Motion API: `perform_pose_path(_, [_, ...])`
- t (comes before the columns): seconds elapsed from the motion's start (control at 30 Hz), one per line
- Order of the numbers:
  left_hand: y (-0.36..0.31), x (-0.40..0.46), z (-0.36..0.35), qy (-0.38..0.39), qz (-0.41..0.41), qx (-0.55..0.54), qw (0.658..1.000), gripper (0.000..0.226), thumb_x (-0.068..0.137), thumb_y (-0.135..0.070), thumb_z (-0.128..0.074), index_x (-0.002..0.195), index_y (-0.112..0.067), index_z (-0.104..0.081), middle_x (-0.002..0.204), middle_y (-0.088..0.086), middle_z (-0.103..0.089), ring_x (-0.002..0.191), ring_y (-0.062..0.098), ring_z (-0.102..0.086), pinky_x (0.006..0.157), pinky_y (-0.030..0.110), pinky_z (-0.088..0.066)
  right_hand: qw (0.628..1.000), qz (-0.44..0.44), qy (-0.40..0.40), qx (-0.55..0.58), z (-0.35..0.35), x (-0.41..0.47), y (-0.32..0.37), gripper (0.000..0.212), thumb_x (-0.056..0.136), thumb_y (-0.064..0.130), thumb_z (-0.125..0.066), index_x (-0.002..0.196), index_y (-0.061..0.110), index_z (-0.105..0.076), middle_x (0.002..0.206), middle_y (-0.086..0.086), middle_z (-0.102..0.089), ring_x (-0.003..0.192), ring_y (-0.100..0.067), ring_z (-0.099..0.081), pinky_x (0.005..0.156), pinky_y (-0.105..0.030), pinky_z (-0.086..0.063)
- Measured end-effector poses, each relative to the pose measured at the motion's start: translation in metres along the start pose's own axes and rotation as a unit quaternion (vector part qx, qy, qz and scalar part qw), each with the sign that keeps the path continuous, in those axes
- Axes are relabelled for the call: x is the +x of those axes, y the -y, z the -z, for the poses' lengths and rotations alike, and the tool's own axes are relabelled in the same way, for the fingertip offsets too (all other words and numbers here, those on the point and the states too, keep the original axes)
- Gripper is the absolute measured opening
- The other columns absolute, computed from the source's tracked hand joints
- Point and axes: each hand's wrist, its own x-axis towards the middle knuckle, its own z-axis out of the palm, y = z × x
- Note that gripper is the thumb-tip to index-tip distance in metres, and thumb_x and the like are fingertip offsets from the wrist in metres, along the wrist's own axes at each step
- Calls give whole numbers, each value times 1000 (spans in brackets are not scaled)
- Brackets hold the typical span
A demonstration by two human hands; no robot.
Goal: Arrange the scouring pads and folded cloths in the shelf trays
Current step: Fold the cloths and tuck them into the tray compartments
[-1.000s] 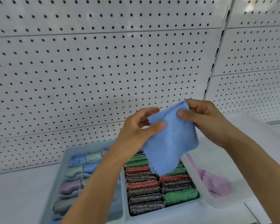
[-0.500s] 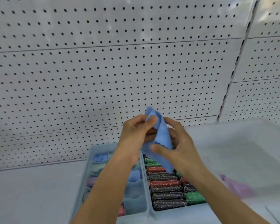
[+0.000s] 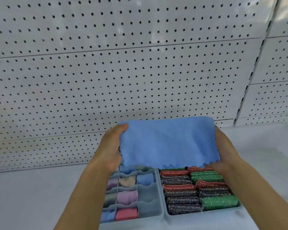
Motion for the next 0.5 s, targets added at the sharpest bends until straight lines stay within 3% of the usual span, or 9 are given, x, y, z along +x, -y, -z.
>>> perform_pose_path(0.1, [1,2,2,-2,-11,14,1000,24,100,-24,-48,107,-13,-68,96,-1,-76,88,14,-71,68,28,-51,996,-39,38,65,2,-2,-4,65,77,76,-42,59,19,-65,44,-2,-51,36,-18,-45,44,-21,-34])
perform_pose_path(0.17, [1,3,4,-5,-17,26,999,24,100,-24,-48,108,-14,-68,100,0,-76,92,14,-71,71,29,-51,994,-58,51,76,7,1,-9,81,75,84,-32,63,11,-67,47,-5,-54,38,-20,-52,42,-20,-42])
perform_pose_path(0.23, [1,4,5,-12,-20,30,999,24,100,-24,-48,109,-13,-68,104,0,-75,95,14,-70,74,30,-52,989,-79,108,60,9,2,-15,92,77,83,-30,93,3,-73,76,-13,-71,62,-27,-68,50,-31,-54])
perform_pose_path(0.3, [3,7,7,-29,-28,38,998,24,100,-26,-49,112,-15,-66,109,1,-73,101,17,-68,82,35,-53,988,-64,137,-23,8,4,-20,66,87,58,-47,113,1,-68,96,-15,-72,80,-30,-70,62,-36,-57])
perform_pose_path(0.37, [6,10,10,-70,-75,97,990,21,100,-30,-49,108,-17,-63,110,-2,-70,102,17,-64,88,39,-50,990,-10,100,-101,8,8,-22,44,81,23,-65,115,-5,-65,95,-17,-73,79,-31,-70,62,-36,-58])
perform_pose_path(0.43, [9,10,13,-110,-169,191,961,21,99,-31,-49,93,-12,-53,91,-1,-62,82,17,-56,77,38,-46,990,20,74,-119,10,11,-18,45,72,14,-71,113,-3,-65,99,-16,-73,85,-32,-72,69,-39,-61])
perform_pose_path(0.5, [12,8,16,-116,-225,192,948,24,97,-31,-51,85,-11,-47,75,1,-55,66,17,-48,65,35,-43,990,57,67,-112,10,11,-12,38,77,13,-69,112,1,-65,102,-13,-73,88,-31,-72,68,-38,-61])
